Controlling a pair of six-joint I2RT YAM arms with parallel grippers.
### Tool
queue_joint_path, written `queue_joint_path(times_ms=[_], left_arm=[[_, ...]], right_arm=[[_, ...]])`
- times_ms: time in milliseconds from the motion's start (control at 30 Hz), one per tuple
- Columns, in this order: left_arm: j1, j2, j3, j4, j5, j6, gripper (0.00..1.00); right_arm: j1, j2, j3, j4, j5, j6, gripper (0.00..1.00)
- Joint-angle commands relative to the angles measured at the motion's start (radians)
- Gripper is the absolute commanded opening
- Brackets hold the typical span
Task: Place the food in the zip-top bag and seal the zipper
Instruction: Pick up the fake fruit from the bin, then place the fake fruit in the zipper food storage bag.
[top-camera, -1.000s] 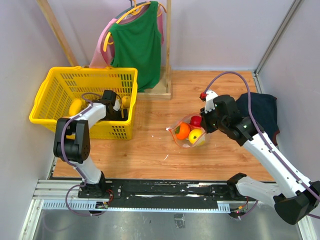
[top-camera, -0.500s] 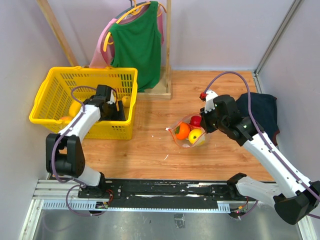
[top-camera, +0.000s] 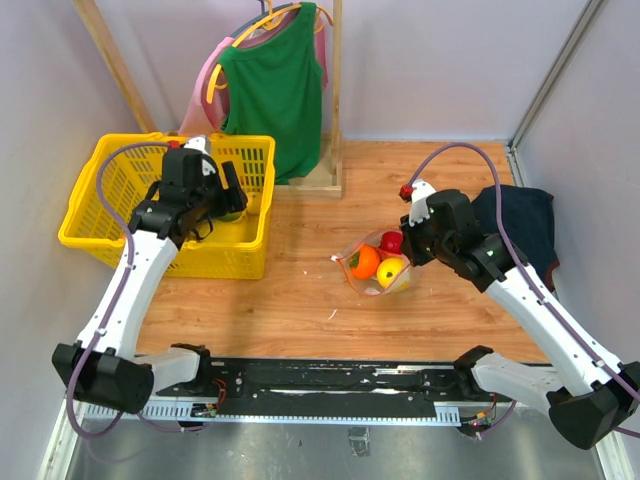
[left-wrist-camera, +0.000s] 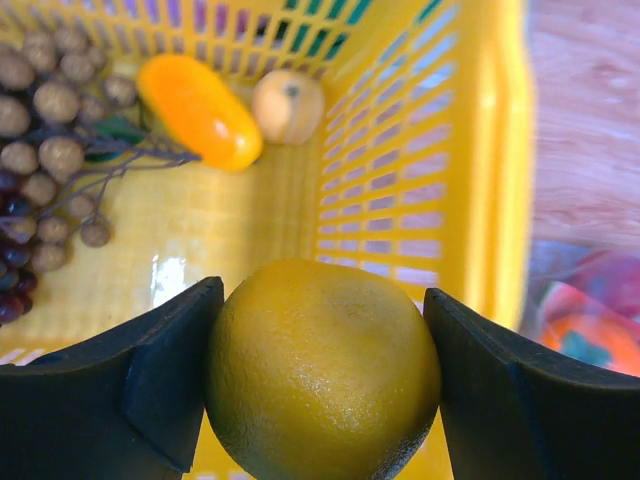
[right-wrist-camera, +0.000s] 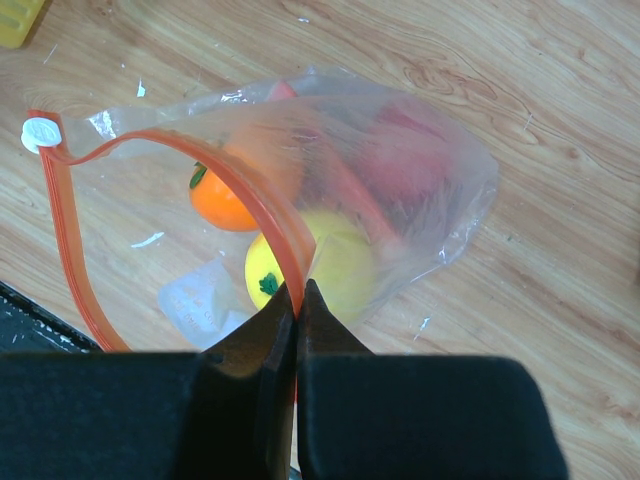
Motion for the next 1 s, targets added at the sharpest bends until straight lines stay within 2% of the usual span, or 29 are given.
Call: queue_joint_path(times_ms=[0, 233, 467, 733, 967], left_arm=[[-0.067, -0.06, 0.06, 0.013, -0.003, -0.014, 0.47], [-0.179, -0.126, 0.074, 0.067, 0.054, -0.024, 0.46], [-0.303, -0.189, -0.008, 0.229, 0.147, -0.093, 0.43], [-0.535, -0.186, -0.181, 0.541, 0.134, -0.163, 0.42], [-0.724, -0.078, -0.211, 0.702, 0.048, -0.101, 0.42]], right_arm=[[-0.013, -0.005, -0.004, 0.023, -0.012, 0.005, 0.01], [-0.013, -0.007, -0.005, 0.023, -0.012, 0.008, 0.01], [-0.013, -0.004, -0.006, 0.033, -0.031, 0.015, 0.01], [-0.013, -0.005, -0.002, 0.034, -0.038, 0.019, 0.01], [-0.013, -0.01, -0.002, 0.034, -0.044, 0.018, 0.01]])
